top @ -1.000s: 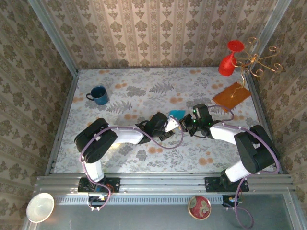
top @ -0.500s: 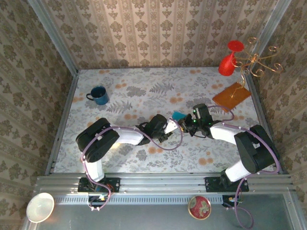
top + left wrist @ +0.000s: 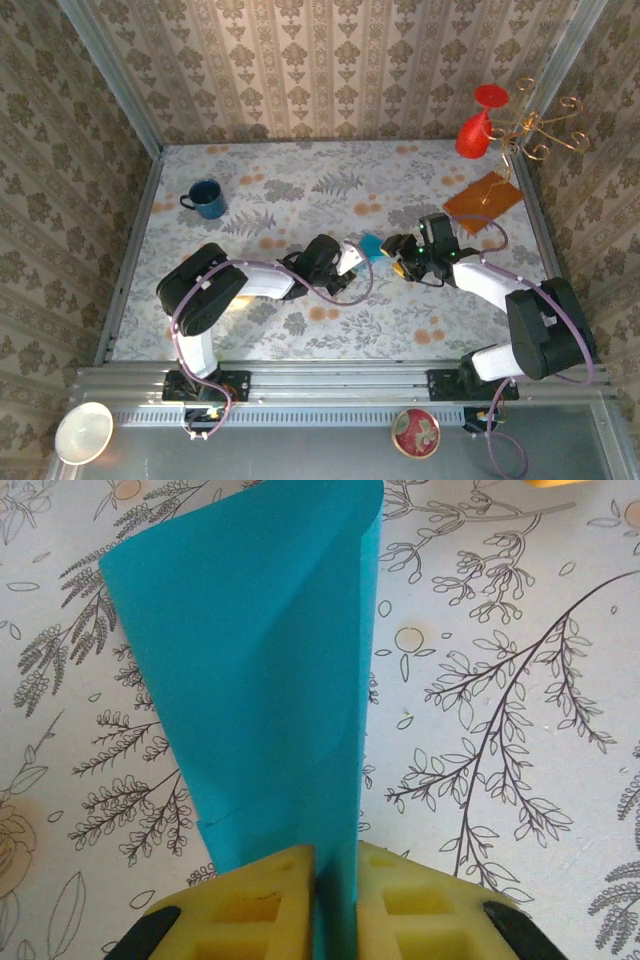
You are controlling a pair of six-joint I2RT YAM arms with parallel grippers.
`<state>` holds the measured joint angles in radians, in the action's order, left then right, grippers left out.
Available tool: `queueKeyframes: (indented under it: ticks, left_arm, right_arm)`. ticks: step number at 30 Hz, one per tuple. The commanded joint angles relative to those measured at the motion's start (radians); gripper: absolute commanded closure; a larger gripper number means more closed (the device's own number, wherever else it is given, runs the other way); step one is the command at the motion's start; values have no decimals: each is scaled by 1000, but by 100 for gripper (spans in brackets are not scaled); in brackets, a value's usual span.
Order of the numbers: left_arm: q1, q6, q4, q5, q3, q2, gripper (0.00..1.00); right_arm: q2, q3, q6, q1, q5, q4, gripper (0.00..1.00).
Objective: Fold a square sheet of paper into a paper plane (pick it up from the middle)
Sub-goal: Fold the wing for the fifth time at the center of the table.
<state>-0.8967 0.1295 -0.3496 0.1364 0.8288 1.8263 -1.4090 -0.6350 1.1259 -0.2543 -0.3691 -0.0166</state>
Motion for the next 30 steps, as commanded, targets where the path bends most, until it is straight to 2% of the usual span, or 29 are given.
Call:
queueKeyframes:
  ticks: [1, 15, 22, 30]
  left_arm:
    - [23, -74, -15, 91, -17, 13, 83]
    - [87, -180, -41, 214, -34, 34, 81]
    - [102, -219, -57, 244, -40, 37, 81]
    - [118, -259, -61, 262, -42, 40, 81]
  right_arm:
    - [10, 0, -79, 6, 37, -72, 38]
    - [-84, -54, -239, -29, -75, -65, 37]
    - [-160, -131, -288, -94, -43, -113, 37]
    - [-227, -182, -298, -117, 1, -145, 43]
